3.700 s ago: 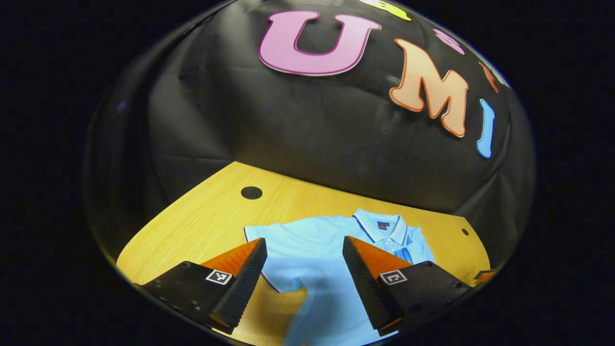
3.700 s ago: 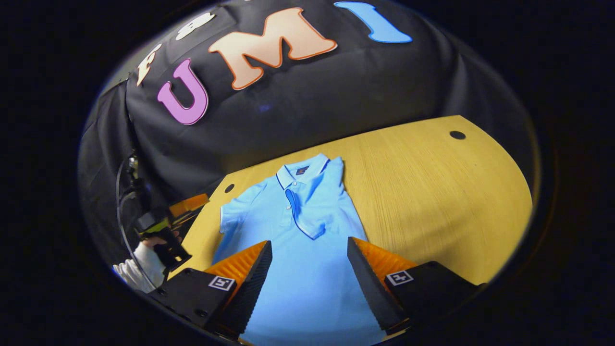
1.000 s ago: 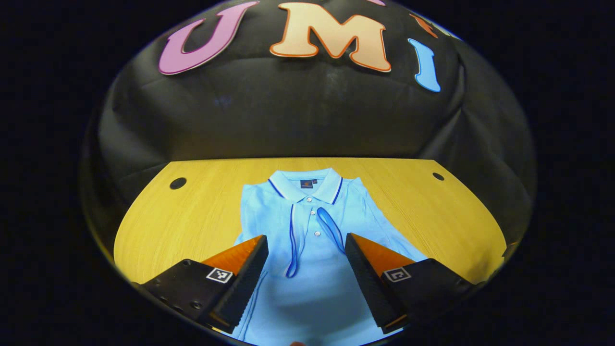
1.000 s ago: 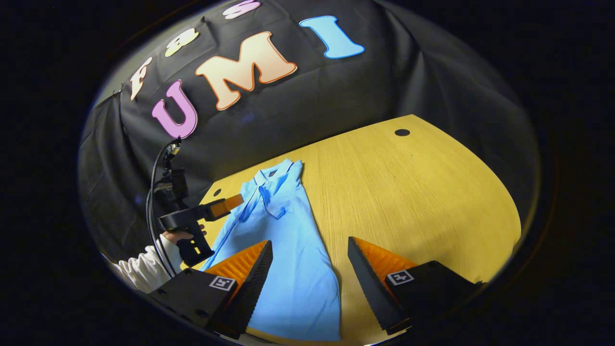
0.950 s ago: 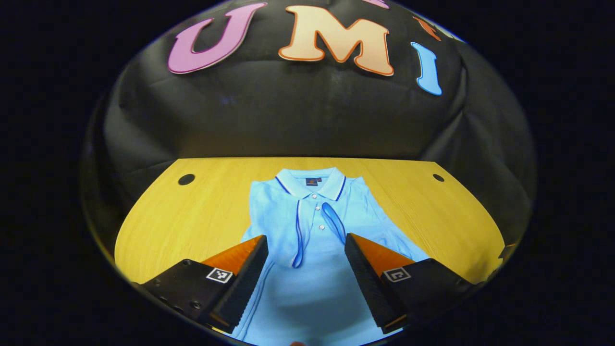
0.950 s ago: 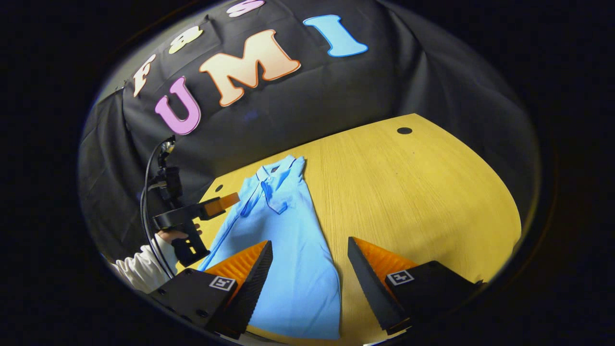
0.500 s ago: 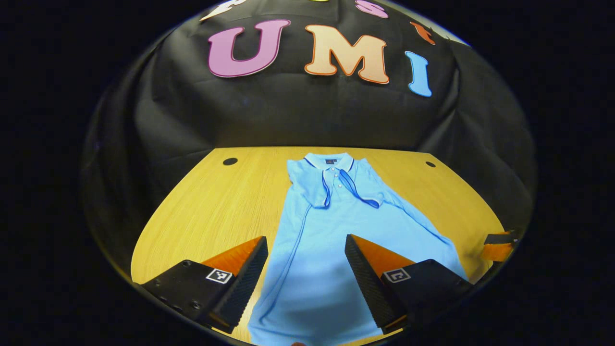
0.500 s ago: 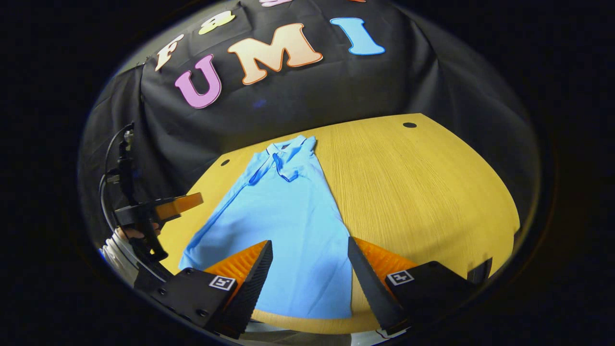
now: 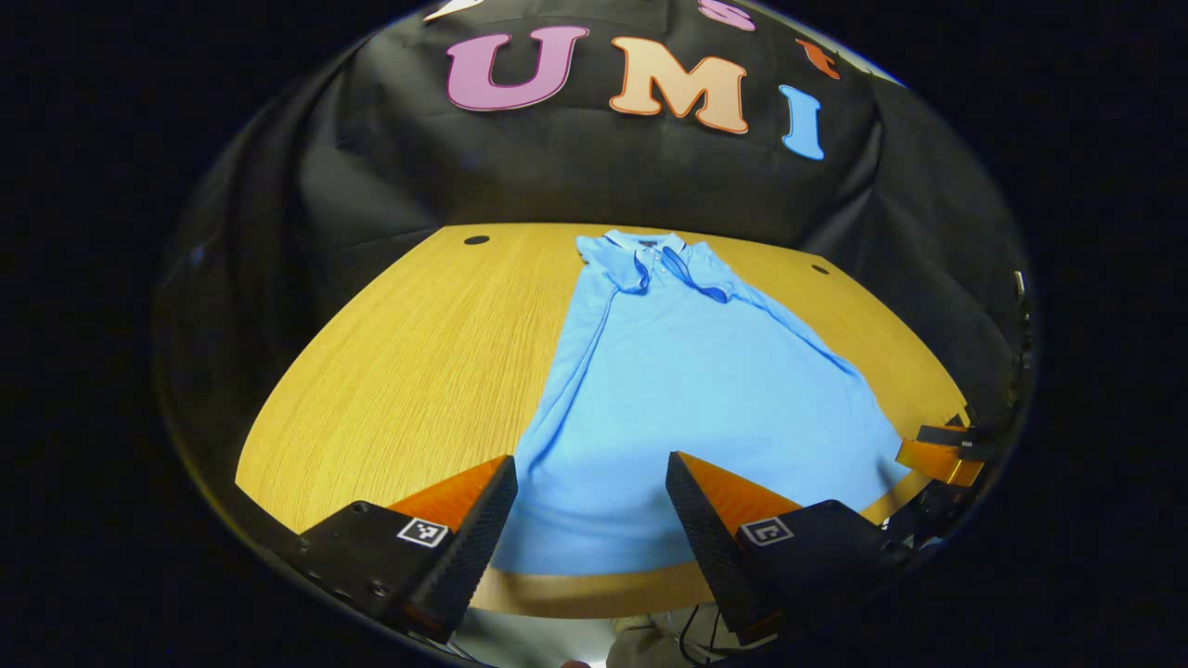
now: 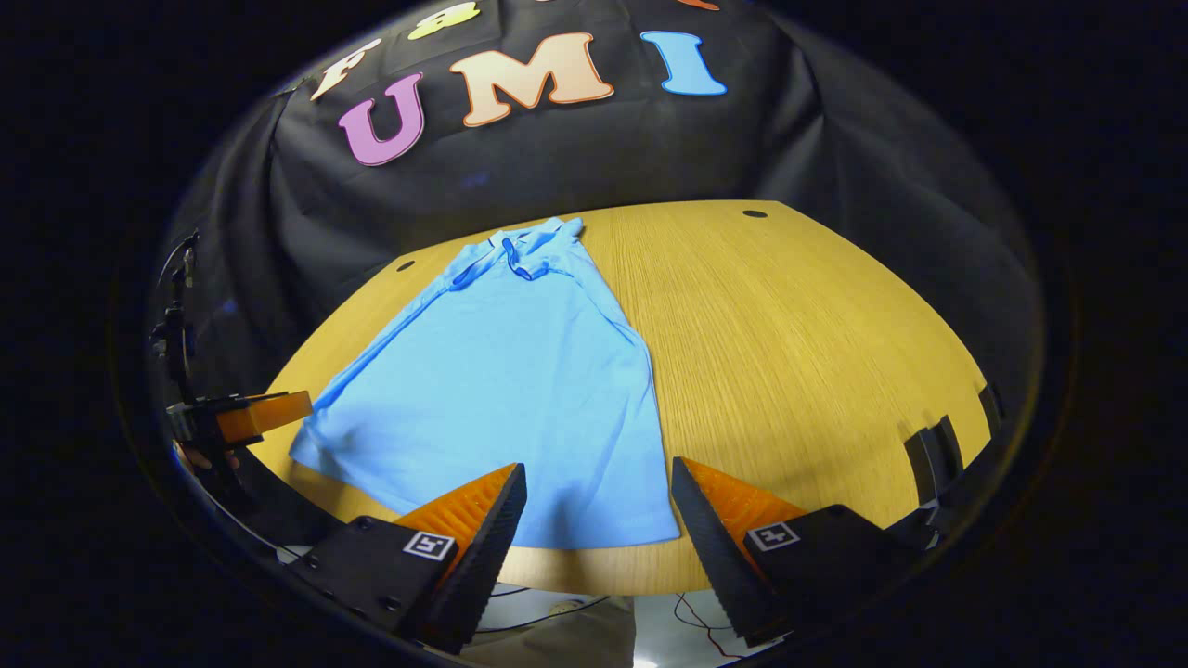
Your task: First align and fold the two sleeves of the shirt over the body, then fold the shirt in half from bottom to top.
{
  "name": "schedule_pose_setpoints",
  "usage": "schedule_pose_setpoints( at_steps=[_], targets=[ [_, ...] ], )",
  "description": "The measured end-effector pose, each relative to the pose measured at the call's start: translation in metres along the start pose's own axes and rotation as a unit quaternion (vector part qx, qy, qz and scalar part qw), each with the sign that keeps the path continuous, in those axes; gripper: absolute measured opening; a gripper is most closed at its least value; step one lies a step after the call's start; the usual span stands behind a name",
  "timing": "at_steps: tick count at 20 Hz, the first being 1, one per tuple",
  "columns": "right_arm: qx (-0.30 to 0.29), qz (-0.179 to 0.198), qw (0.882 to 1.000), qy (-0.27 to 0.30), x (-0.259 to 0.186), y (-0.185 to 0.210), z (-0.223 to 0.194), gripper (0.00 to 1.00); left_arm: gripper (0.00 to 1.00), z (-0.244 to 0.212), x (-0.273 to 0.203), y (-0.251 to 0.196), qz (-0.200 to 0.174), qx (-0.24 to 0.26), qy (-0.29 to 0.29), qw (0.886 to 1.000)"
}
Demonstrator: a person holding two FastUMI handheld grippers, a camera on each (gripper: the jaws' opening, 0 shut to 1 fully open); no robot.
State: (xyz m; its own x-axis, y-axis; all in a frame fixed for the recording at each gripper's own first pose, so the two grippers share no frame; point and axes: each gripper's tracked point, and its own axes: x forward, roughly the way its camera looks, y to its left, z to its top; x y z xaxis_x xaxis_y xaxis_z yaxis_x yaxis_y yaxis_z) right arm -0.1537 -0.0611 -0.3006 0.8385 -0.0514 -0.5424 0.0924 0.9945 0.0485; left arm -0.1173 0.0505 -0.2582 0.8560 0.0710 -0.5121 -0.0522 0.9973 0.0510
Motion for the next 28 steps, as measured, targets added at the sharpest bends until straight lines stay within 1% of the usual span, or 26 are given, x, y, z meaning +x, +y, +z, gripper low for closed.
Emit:
schedule_pose_setpoints(
  at_steps=[3,5,6,8,9,10,11,12,13,14,15,16,17,18,19,20,21,23,24,25,28],
  targets=[
    [-0.008,-0.012,1.0,0.007,0.003,0.001,-0.012,0.98,0.98,-0.014,-0.001,0.0,0.001,0.003,0.006,1.0],
    [-0.02,-0.017,1.0,0.002,0.005,0.003,-0.013,0.99,0.98,-0.023,0.001,-0.001,0.003,0.002,0.01,1.0],
    [-0.028,-0.021,0.999,-0.001,0.004,0.003,-0.014,0.93,0.98,-0.026,0.002,-0.001,0.002,-0.001,0.013,1.0],
    [-0.049,-0.024,0.999,-0.002,0.005,0.006,-0.017,0.93,0.98,-0.038,0.003,-0.004,0.002,-0.01,0.023,1.0],
    [-0.051,-0.019,0.999,-0.006,0.004,0.01,-0.017,0.92,0.98,-0.043,0.004,-0.003,0.007,-0.011,0.03,0.999],
    [-0.05,-0.015,0.999,-0.004,0.005,0.013,-0.018,0.92,0.99,-0.043,0.005,-0.001,0.012,0.001,0.021,1.0],
    [-0.052,-0.014,0.999,-0.007,0.006,0.013,-0.017,0.88,0.98,-0.044,0.003,-0.002,0.013,0.009,0.022,1.0],
    [-0.051,-0.01,0.999,-0.005,0.006,0.016,-0.019,0.77,0.96,-0.045,0.003,-0.003,0.014,0.016,0.02,1.0],
    [-0.047,-0.004,0.999,-0.006,0.004,0.02,-0.018,0.75,0.97,-0.042,0.001,-0.006,0.011,0.017,0.014,1.0],
    [-0.046,0.001,0.999,-0.004,0.006,0.022,-0.019,0.7,0.95,-0.045,0.003,-0.006,0.013,0.009,0.018,1.0],
    [-0.043,0.006,0.999,-0.002,0.005,0.025,-0.021,0.61,0.78,-0.041,0.002,-0.008,0.012,0.001,0.013,1.0],
    [-0.036,0.013,0.999,0.0,0.007,0.028,-0.021,0.51,0.68,-0.041,0.002,-0.008,0.011,-0.007,0.016,1.0],
    [-0.029,0.019,0.999,0.004,0.006,0.031,-0.022,0.34,0.49,-0.04,0.003,-0.008,0.01,-0.017,0.015,1.0],
    [-0.024,0.023,0.999,0.005,0.008,0.035,-0.022,0.24,0.35,-0.039,0.003,-0.011,0.005,-0.026,0.014,1.0],
    [-0.022,0.027,0.999,0.01,0.007,0.036,-0.024,0.1,0.17,-0.039,0.001,-0.014,-0.003,-0.034,0.015,0.999],
    [-0.021,0.027,0.999,0.01,0.006,0.036,-0.021,0.11,0.1,-0.039,0.001,-0.013,-0.005,-0.038,0.014,0.999],
    [-0.022,0.028,0.999,0.012,0.005,0.037,-0.023,0.05,0.02,-0.039,0.0,-0.012,-0.004,-0.041,0.017,0.999],
    [-0.025,0.027,0.999,0.009,0.002,0.04,-0.021,0.05,0.0,-0.036,-0.002,-0.006,0.007,-0.043,0.018,0.999],
    [-0.024,0.025,0.999,0.004,0.001,0.04,-0.018,0.03,0.0,-0.032,-0.004,-0.005,0.01,-0.048,0.015,0.999],
    [-0.02,0.028,0.999,-0.002,0.0,0.042,-0.011,0.05,0.0,-0.023,-0.008,-0.004,0.009,-0.057,0.007,0.998],
    [-0.016,0.03,0.999,-0.024,-0.004,0.048,0.012,0.05,0.0,0.005,-0.013,-0.004,0.001,-0.069,-0.02,0.997]
  ],
)
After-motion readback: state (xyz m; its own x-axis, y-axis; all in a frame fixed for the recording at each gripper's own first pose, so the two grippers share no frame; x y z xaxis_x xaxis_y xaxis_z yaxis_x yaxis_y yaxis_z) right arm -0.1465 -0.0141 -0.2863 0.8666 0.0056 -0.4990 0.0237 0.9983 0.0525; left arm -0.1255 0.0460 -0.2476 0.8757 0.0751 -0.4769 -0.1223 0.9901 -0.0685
